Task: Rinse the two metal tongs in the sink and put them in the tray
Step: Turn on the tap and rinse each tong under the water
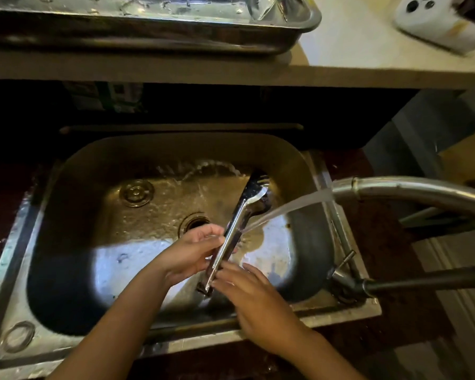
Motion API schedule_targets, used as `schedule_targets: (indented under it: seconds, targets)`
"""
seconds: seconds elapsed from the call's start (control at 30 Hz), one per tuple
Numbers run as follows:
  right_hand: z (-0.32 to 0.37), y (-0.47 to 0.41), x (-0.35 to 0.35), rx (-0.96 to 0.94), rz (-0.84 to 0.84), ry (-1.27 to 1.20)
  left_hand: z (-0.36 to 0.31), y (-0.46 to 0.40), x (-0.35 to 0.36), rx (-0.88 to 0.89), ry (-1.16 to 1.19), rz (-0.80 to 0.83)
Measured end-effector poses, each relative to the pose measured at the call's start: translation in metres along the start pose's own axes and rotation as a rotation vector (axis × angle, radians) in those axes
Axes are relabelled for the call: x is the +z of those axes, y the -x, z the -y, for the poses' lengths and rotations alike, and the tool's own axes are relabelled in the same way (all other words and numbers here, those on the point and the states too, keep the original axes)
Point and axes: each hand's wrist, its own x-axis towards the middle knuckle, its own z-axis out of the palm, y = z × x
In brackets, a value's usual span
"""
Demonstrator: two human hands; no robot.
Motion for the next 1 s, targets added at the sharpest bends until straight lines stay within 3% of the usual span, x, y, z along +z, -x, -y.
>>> schedule_targets:
  seconds: [0.07, 0.13, 0.17, 0.23, 0.3, 0.4, 0.5, 0.6, 0.67, 0.83, 1.0]
  targets:
    - [-0.006, -0.003, -0.005, 0.191, -0.123, -0.255, 0.002, 0.001, 0.001, 0.003, 0.058, -0.005]
    - [-0.015, -0.015, -0.017, 0.574, -0.404, -0.596, 0.004, 0.002, 0.001, -0.012, 0.159, 0.012]
    - [-0.02, -0.023, -0.025, 0.75, -0.465, -0.816, 0.006, 0.003, 0.002, -0.026, 0.214, 0.035]
    - [-0.032, -0.035, -0.033, 0.942, -0.41, -1.221, 0.011, 0.008, 0.005, -0.061, 0.295, 0.103]
    - [-0.036, -0.042, -0.036, 0.943, -0.376, -1.355, 0.017, 0.013, 0.007, -0.09, 0.368, 0.131]
    - [-0.034, -0.049, -0.034, 0.944, -0.476, -1.22, 0.02, 0.018, 0.009, -0.118, 0.327, 0.061]
    - [-0.033, -0.055, -0.032, 1.002, -0.57, -1.049, 0.02, 0.021, 0.013, -0.034, -0.1, -0.147]
    - [-0.028, -0.056, -0.029, 1.025, -0.641, -0.956, 0.022, 0.023, 0.025, 0.157, -0.546, -0.286]
    - [-0.023, -0.055, -0.029, 1.004, -0.647, -0.93, 0.027, 0.024, 0.032, 0.217, -0.695, -0.342]
    - [-0.02, -0.04, -0.036, 0.931, -0.686, -0.892, 0.025, 0.034, 0.024, 0.071, -0.256, -0.163]
    - [-0.034, -0.019, -0.041, 0.893, -0.693, -0.651, 0.02, 0.049, 0.009, 0.0, -0.099, -0.079]
